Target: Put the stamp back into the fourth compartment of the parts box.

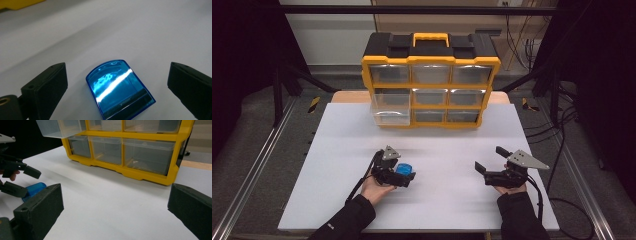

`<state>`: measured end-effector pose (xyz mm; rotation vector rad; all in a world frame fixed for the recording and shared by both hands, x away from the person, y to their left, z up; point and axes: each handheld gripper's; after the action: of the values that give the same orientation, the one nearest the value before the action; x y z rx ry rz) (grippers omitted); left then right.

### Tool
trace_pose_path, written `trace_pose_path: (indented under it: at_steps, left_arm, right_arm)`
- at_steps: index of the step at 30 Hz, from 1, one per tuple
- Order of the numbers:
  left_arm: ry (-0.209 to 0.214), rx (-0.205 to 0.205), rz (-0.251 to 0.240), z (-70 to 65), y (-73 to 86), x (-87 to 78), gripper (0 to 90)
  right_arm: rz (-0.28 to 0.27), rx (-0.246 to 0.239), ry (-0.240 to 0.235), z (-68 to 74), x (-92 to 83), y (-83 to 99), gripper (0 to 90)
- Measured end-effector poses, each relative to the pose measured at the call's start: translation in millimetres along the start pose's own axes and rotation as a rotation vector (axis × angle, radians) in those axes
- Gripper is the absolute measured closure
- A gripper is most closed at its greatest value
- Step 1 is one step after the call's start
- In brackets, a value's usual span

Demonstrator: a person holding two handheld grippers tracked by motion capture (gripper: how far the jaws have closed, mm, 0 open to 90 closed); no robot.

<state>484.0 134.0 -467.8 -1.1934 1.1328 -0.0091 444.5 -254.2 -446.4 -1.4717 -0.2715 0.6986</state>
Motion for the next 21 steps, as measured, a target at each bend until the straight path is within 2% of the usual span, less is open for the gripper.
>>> trace_pose_path:
  at_steps: [5, 13, 16, 21]
  left_arm:
    - [0.007, -0.016, 0.029, -0.1, 1.0, 3.2, 8.1]
    - [-0.016, -0.029, 0.078, -1.2, 2.0, 6.9, 16.6]
    - [-0.010, -0.046, 0.087, -1.5, 2.1, 8.2, 19.0]
    - [-0.023, -0.055, 0.093, -2.6, 1.3, 8.6, 22.9]
  right_arm:
    - [0.007, 0.001, 0.002, 0.4, 0.5, 0.3, 0.4]
    - [0.007, 0.001, 0.001, 0.2, 0.7, 0.4, 0.4]
    - [0.009, 0.000, 0.000, 0.2, 0.8, 0.4, 0.4]
    - [0.013, 0.002, 0.001, 0.2, 1.1, 0.6, 0.4]
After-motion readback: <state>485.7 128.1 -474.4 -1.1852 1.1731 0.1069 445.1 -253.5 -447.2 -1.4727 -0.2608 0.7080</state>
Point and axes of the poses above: each handheld gripper's, and its own axes: x roughly forward along the jaws, y roughly out of its underside, z roughly to its left, and after that the axes turned 1 degree about x, right-handed
